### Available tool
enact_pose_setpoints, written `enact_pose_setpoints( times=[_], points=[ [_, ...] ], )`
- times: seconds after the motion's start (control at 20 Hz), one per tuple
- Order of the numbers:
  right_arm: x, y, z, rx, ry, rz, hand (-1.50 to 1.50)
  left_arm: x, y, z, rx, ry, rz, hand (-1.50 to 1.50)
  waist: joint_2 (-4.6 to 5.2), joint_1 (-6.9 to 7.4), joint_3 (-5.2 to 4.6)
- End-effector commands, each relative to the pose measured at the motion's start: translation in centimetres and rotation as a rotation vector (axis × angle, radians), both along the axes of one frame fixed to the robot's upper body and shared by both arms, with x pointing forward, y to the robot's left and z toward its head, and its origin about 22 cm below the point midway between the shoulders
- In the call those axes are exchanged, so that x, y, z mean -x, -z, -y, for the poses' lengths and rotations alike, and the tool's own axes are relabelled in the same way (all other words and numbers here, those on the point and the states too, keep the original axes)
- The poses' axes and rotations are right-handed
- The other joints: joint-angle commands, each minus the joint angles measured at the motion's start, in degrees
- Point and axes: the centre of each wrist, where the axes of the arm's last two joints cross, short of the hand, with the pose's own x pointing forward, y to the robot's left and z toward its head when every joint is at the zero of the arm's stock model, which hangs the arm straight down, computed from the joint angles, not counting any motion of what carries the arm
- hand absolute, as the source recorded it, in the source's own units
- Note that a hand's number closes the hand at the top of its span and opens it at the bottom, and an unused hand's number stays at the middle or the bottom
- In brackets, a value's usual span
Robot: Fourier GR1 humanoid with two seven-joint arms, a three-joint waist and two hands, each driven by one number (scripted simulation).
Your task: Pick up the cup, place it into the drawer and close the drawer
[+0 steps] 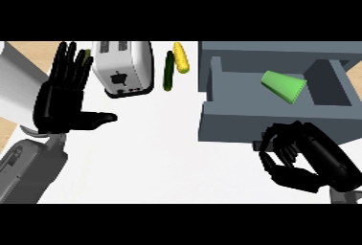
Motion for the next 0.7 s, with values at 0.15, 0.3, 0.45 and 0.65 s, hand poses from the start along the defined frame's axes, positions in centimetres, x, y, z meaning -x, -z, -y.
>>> enact_pose_setpoints(
  times=[0.15,0.3,0.45,0.65],
  points=[
    [-4.1,4.3,-1.6,0.168,-0.001,0.031,1.50,3.3,2.2,-4.2,0.010,-0.008,-0.007,-1.50,0.20,-0.78,0.00],
    [-4.3,6.5,-3.1,0.191,-0.001,0.003,-1.50,4.2,2.3,-6.6,0.003,-0.010,-0.007,-1.50,0.15,-1.12,-0.01],
    [-7.3,7.0,-1.4,0.257,0.021,-0.025,-1.50,4.5,2.3,-5.4,-0.001,-0.022,-0.006,-1.50,0.22,-1.04,0.01],
    [-7.9,9.7,-3.7,0.315,0.013,-0.045,-1.50,5.1,3.7,-8.0,0.017,-0.015,-0.001,-1.50,0.21,-1.34,-0.01]
  ],
)
